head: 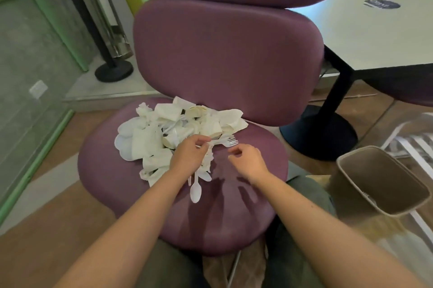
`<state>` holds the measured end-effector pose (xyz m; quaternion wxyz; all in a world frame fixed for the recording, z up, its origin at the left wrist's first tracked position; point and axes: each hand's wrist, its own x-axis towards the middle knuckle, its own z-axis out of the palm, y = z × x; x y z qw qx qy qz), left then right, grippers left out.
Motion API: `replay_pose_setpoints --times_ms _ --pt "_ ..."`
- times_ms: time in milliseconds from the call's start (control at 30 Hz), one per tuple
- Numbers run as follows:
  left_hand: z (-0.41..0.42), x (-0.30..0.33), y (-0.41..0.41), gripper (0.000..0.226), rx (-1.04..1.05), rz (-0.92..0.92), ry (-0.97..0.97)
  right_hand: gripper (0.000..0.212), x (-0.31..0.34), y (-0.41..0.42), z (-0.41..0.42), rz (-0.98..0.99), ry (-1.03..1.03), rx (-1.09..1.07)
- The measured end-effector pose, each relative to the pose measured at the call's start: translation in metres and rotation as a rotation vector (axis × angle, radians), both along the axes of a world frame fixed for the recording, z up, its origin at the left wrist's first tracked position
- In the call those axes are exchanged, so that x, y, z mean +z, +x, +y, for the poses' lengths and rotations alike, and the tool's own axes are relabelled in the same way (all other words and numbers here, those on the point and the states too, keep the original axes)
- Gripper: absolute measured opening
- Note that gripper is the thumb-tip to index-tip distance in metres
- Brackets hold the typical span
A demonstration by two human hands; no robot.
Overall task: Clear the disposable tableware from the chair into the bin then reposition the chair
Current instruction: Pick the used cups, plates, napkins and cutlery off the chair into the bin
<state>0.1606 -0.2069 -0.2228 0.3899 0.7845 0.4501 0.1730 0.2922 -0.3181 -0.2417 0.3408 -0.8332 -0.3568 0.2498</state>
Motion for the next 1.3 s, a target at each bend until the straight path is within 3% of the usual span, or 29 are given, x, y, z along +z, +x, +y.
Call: replay_pose_setpoints --times_ms 200,500,667,767,900,1100,1233,1300 --pt "0.012 -0.026 -0.044 0.025 0.05 0.058 0.087 0.026 -0.018 -0.032 0.019 -0.07 -0.077 0.15" --pt "0.011 -0.04 -0.067 0.034 0.05 0.086 0.047 0.026 -0.03 -0.059 0.044 -0.354 -0.215 0.282" --pt "0.008 -0.042 -0.071 0.039 0.0 0.086 0.039 0.015 -0.024 -0.055 0.043 -0.213 -0.062 0.166" --pt "0.003 -0.039 -0.067 0.041 -0.034 0.038 0.029 0.008 -0.004 -0.056 0.034 0.034 0.121 0.068" --pt "-0.004 -0.034 -0.058 0.027 -0.021 -0.023 -0.024 0.011 0.018 -0.057 0.024 0.384 0.303 -0.027" --pt "-0.017 -0.017 -0.058 0.02 0.156 -0.459 -0.571 0.013 0.03 -0.058 0.015 0.713 0.459 -0.2" --pt "-0.022 -0.005 -0.056 0.031 0.288 -0.748 -0.961 0.022 0.028 -0.075 0.012 0.704 0.376 -0.128" --pt "-0.022 -0.005 -0.055 0.034 0.299 -0.754 -0.997 0.029 0.024 -0.088 0.012 0.538 0.342 -0.031"
